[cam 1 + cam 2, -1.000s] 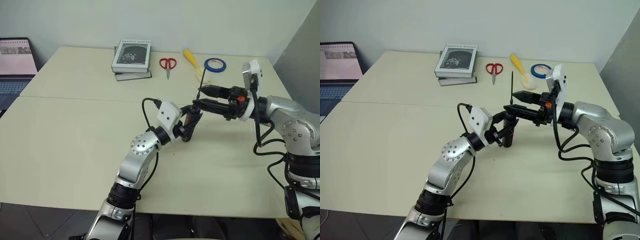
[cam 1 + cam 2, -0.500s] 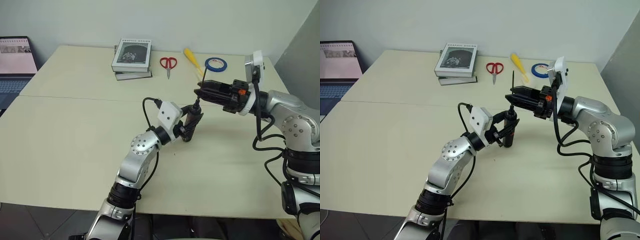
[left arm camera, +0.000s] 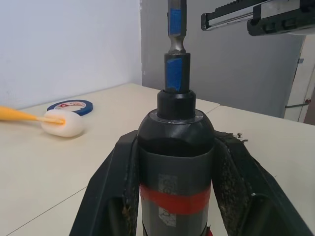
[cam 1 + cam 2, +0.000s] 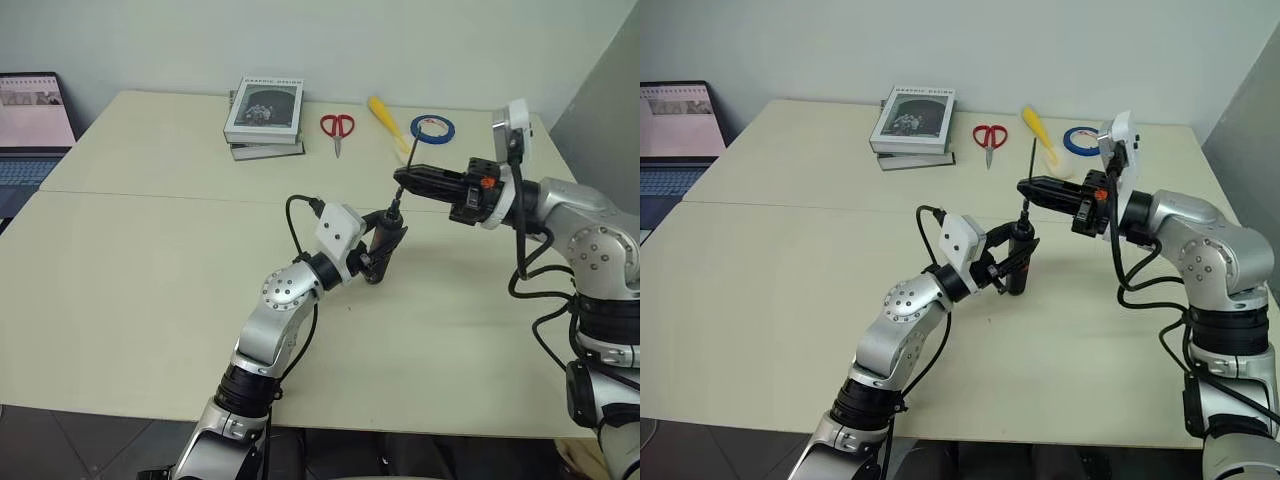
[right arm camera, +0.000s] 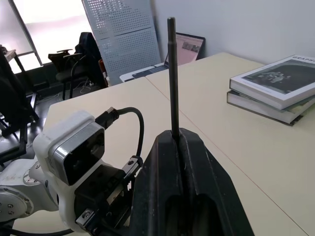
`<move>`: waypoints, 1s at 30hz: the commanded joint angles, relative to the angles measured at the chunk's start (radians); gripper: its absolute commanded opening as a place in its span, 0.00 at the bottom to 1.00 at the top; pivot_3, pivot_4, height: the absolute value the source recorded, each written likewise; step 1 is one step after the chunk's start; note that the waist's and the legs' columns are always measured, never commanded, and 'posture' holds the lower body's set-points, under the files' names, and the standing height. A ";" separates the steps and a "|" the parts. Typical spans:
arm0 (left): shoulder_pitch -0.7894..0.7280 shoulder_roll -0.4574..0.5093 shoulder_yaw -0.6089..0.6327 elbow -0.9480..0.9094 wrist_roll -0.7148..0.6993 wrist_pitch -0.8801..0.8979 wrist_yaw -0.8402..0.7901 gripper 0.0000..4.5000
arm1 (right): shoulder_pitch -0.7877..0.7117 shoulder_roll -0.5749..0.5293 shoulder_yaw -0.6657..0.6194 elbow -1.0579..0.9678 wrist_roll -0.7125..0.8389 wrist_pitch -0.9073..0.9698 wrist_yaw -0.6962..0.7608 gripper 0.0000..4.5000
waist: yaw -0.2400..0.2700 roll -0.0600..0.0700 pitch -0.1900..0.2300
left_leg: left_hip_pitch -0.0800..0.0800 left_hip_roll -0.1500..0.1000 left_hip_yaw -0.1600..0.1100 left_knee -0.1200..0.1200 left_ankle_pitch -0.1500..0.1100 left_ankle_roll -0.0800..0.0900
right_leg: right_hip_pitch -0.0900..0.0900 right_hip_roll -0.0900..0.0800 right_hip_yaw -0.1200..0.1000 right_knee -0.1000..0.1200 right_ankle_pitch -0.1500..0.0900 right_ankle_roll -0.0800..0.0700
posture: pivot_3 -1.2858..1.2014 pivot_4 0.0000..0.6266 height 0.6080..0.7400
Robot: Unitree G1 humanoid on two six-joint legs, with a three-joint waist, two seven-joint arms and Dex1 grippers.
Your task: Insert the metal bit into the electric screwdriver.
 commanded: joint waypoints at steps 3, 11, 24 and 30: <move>-0.008 -0.007 -0.003 -0.020 0.001 -0.002 0.010 0.37 | -0.015 -0.033 0.042 -0.006 -0.041 -0.078 0.109 0.00 | 0.000 0.000 0.000 | 0.000 0.000 0.000 0.000 0.000 0.000 | 0.000 0.000 0.000 0.000 0.000 0.000 | 0.52 0.24 1.00; -0.008 -0.006 -0.004 -0.021 0.002 -0.002 0.010 0.37 | -0.015 -0.027 0.061 0.000 -0.063 -0.093 0.129 0.00 | 0.002 0.000 0.000 | 0.000 0.000 0.000 0.001 0.000 0.000 | 0.000 0.000 0.000 0.000 0.000 0.000 | 0.52 0.24 1.00; -0.013 -0.004 -0.004 -0.017 0.000 -0.003 0.007 0.37 | -0.023 -0.031 0.033 0.009 -0.052 -0.069 0.111 0.34 | 0.002 0.000 0.000 | 0.000 0.000 0.000 0.001 0.000 0.000 | 0.000 0.000 0.000 0.000 0.001 0.000 | 0.52 0.24 1.00; -0.017 -0.005 -0.005 -0.014 -0.001 -0.003 0.005 0.37 | -0.013 -0.040 0.013 0.004 -0.046 -0.064 0.116 0.57 | 0.002 0.000 0.000 | 0.000 0.000 0.000 0.001 0.000 0.000 | 0.000 0.000 0.000 0.000 0.001 0.000 | 0.52 0.24 1.00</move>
